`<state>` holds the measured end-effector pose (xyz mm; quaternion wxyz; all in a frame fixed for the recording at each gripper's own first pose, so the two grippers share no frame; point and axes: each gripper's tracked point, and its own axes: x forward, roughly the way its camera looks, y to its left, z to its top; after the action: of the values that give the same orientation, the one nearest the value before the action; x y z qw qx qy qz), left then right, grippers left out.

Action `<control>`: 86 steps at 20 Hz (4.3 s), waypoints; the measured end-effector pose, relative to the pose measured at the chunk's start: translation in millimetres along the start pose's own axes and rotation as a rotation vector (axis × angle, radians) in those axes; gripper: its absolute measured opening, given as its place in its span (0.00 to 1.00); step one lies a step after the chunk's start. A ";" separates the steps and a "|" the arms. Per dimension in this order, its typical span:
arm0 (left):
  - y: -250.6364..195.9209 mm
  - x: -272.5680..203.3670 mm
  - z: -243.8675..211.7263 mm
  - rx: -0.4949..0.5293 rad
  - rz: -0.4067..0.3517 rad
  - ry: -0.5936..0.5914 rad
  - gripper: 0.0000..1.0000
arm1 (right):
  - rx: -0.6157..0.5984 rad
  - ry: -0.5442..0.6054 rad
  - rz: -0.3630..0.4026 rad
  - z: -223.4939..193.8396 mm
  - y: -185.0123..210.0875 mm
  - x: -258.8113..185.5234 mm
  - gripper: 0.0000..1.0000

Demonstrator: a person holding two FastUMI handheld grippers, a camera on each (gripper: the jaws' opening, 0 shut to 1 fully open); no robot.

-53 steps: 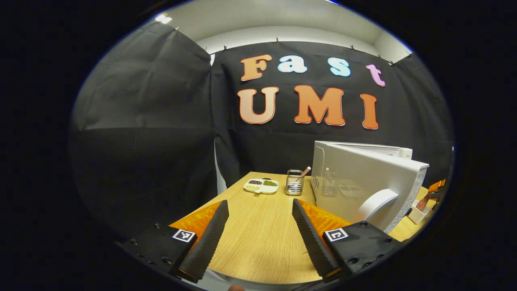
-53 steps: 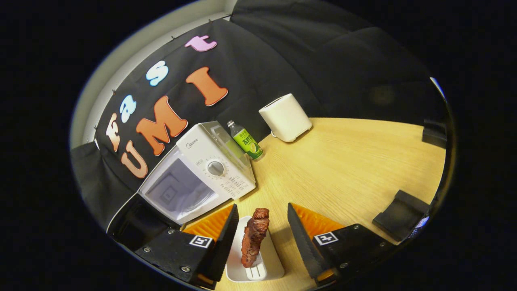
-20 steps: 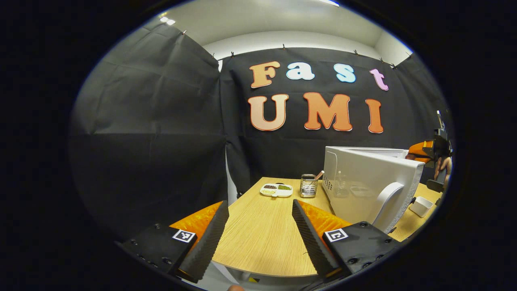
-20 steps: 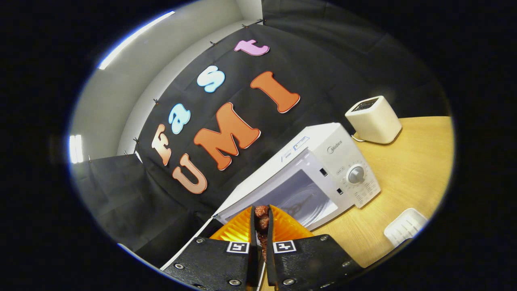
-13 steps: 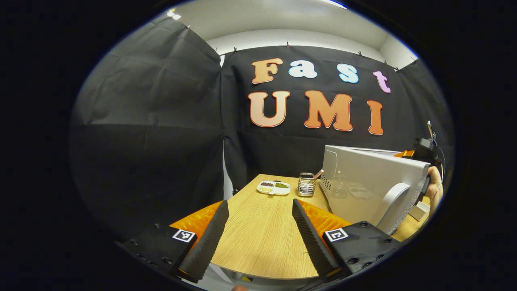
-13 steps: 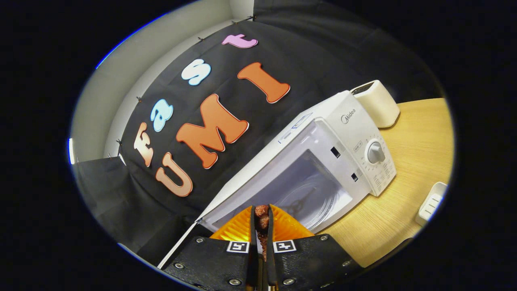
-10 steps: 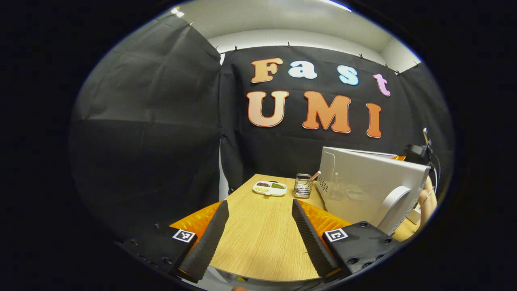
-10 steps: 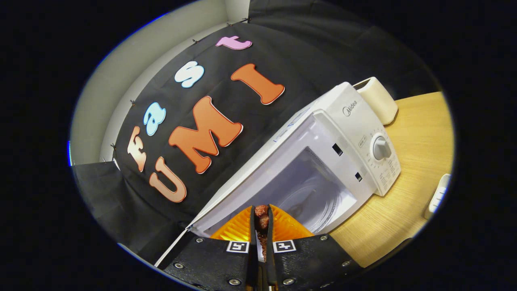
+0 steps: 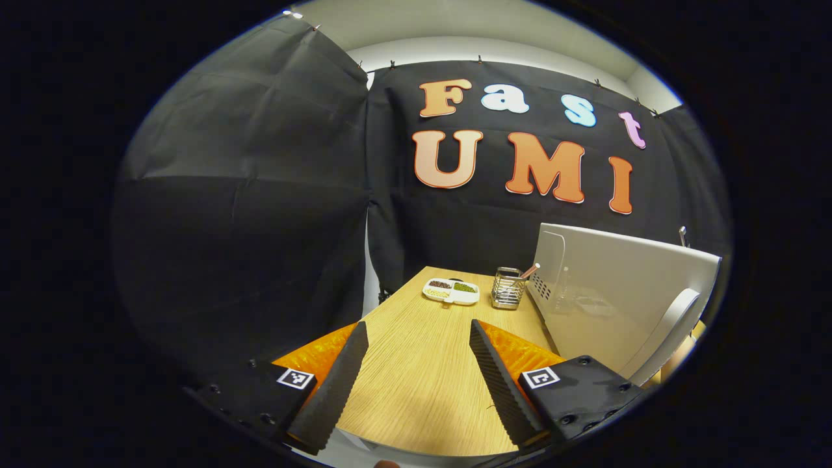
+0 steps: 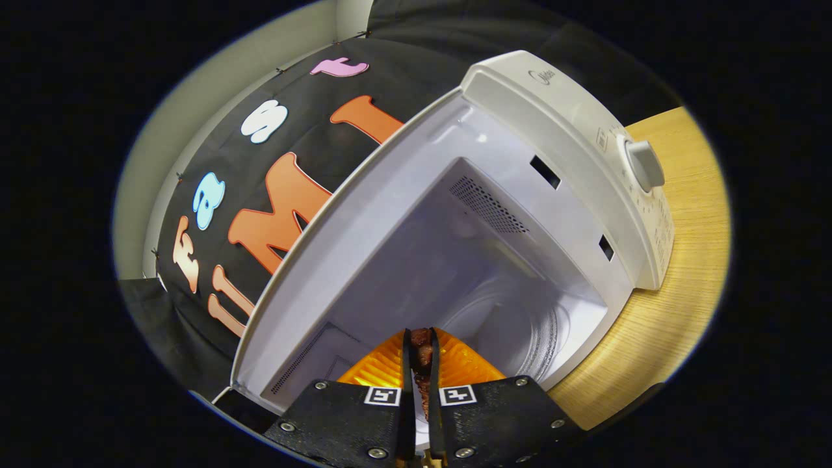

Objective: Open the microwave oven with the left hand, put the food in, and close the microwave oven.

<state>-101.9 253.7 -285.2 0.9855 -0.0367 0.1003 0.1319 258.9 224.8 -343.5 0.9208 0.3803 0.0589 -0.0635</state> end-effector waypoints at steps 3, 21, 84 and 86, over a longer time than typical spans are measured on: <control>-0.2 -1.6 -3.1 -0.002 0.001 0.008 0.98 | -0.072 -0.010 -0.066 1.4 -15.6 10.0 0.16; -43.3 -19.1 15.4 0.006 -0.065 -0.036 0.98 | -0.618 -0.002 -0.008 42.0 -11.8 -43.2 0.94; -519.3 112.3 -4.3 0.173 -0.501 0.054 0.05 | -0.801 -0.191 -0.073 392.7 -155.3 -255.1 0.95; -521.2 116.4 -1.6 0.162 -0.490 0.038 0.01 | -0.810 -0.185 -0.083 390.7 -158.6 -249.5 0.95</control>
<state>147.2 -218.7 -286.9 0.9857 0.0166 0.1172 -0.1199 11.0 -145.2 -139.4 0.9941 -0.0225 0.0112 -0.1060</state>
